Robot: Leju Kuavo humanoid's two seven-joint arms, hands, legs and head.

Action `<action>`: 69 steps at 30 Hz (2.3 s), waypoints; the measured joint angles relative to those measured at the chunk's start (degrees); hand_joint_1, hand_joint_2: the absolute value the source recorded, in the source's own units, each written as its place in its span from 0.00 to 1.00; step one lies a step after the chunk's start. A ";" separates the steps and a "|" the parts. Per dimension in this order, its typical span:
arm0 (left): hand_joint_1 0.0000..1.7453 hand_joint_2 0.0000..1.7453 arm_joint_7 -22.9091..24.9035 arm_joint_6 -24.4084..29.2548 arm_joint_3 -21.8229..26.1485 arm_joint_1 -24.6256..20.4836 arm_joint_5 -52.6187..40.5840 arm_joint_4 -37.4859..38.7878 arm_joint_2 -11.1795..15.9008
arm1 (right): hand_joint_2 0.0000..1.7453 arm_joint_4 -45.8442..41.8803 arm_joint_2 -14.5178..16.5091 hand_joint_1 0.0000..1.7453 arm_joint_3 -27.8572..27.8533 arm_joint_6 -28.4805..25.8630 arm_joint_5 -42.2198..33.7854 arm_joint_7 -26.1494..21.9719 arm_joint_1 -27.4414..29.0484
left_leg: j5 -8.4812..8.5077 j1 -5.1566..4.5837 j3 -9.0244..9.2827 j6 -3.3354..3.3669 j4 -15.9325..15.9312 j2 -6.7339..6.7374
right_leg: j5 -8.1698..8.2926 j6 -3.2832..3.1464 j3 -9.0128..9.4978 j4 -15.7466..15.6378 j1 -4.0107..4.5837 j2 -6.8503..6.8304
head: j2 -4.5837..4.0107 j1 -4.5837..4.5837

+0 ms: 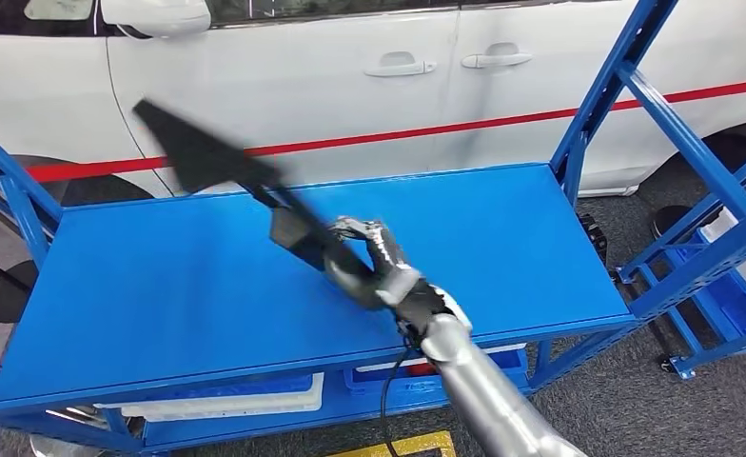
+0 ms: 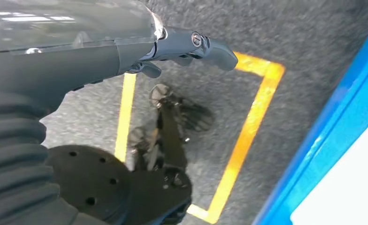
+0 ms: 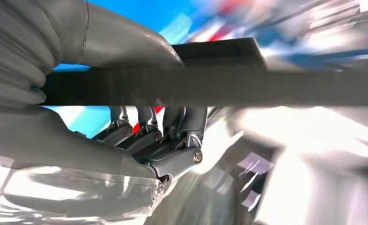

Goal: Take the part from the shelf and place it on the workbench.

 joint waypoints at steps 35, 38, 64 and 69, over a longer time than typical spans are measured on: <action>0.00 1.00 -5.50 7.88 1.29 -0.98 -4.46 -0.19 -1.52 | 1.00 -25.29 -9.90 1.00 11.60 21.67 -15.75 2.73 10.34 | 3.20 -0.71 -3.89 -0.65 0.40 0.30 | 2.34 -0.06 11.21 -13.20 -0.70 -0.20 | 0.00 0.09; 0.00 1.00 -5.50 7.89 1.29 -0.92 -4.46 -0.19 -1.64 | 1.00 -24.76 -10.05 1.00 11.94 21.78 -15.75 2.69 10.22 | 4.25 -0.66 -4.22 -1.84 0.34 0.22 | 3.24 -0.97 12.07 -15.66 -0.17 0.02 | 0.00 0.09; 0.00 1.00 -4.93 7.97 1.20 -0.23 -7.05 -0.10 -1.32 | 1.00 -24.66 -11.30 1.00 12.14 24.80 -17.21 -0.41 13.37 | 1.36 -0.95 -1.27 -0.27 -0.56 0.91 | 3.97 0.56 5.41 -4.42 -1.27 -0.37 | 0.00 0.22; 0.00 1.00 -5.13 7.80 1.20 -0.01 -7.83 -0.12 -0.10 | 1.00 -24.56 -10.75 1.00 10.96 28.01 -17.94 -0.48 14.86 | 3.36 -0.79 -3.51 -2.25 0.44 0.75 | 2.94 -0.94 12.11 -15.58 -0.59 -0.26 | 0.00 0.18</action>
